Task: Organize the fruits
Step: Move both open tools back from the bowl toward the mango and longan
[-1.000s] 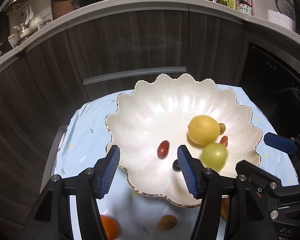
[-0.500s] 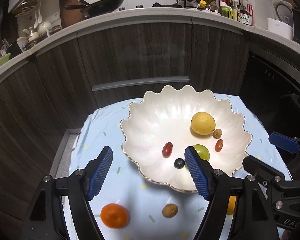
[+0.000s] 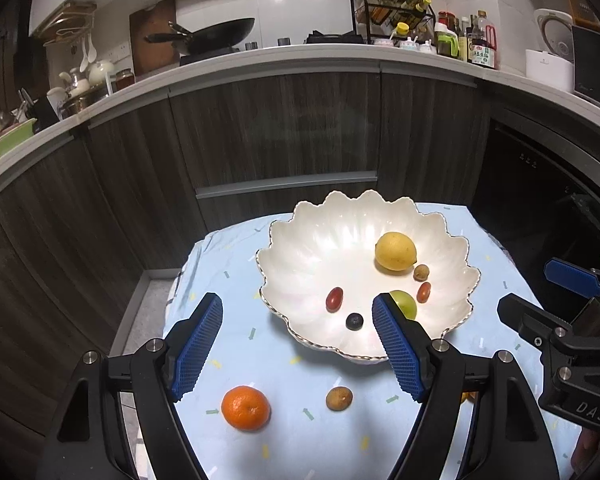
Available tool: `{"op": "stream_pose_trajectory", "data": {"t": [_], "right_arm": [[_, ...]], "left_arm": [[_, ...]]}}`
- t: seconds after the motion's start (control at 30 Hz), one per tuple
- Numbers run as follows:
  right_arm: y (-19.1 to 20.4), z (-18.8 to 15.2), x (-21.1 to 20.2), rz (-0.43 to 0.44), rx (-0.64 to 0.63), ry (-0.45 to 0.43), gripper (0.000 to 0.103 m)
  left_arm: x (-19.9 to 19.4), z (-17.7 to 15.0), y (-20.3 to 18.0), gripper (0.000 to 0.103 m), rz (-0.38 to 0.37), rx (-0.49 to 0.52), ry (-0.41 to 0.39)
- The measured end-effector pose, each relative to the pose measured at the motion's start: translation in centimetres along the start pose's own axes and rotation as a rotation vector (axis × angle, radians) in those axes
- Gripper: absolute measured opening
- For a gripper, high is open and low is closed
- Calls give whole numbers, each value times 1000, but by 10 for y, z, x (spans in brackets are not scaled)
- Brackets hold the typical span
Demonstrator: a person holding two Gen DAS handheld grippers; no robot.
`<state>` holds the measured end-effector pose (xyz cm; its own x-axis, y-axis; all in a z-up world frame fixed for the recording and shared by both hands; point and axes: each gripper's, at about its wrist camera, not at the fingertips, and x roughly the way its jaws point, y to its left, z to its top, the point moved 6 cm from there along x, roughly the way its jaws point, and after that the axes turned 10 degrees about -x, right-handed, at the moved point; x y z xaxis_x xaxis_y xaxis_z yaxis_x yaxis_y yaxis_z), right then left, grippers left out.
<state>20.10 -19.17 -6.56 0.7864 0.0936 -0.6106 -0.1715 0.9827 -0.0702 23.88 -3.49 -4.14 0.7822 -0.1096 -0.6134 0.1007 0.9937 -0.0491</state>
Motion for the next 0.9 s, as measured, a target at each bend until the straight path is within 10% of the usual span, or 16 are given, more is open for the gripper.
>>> {"op": "stream_pose_trajectory", "data": {"t": [0.9], "right_arm": [[5, -32, -28, -13, 3, -23, 75]], "left_arm": [[-37, -38, 0, 78, 9, 18, -11]]}}
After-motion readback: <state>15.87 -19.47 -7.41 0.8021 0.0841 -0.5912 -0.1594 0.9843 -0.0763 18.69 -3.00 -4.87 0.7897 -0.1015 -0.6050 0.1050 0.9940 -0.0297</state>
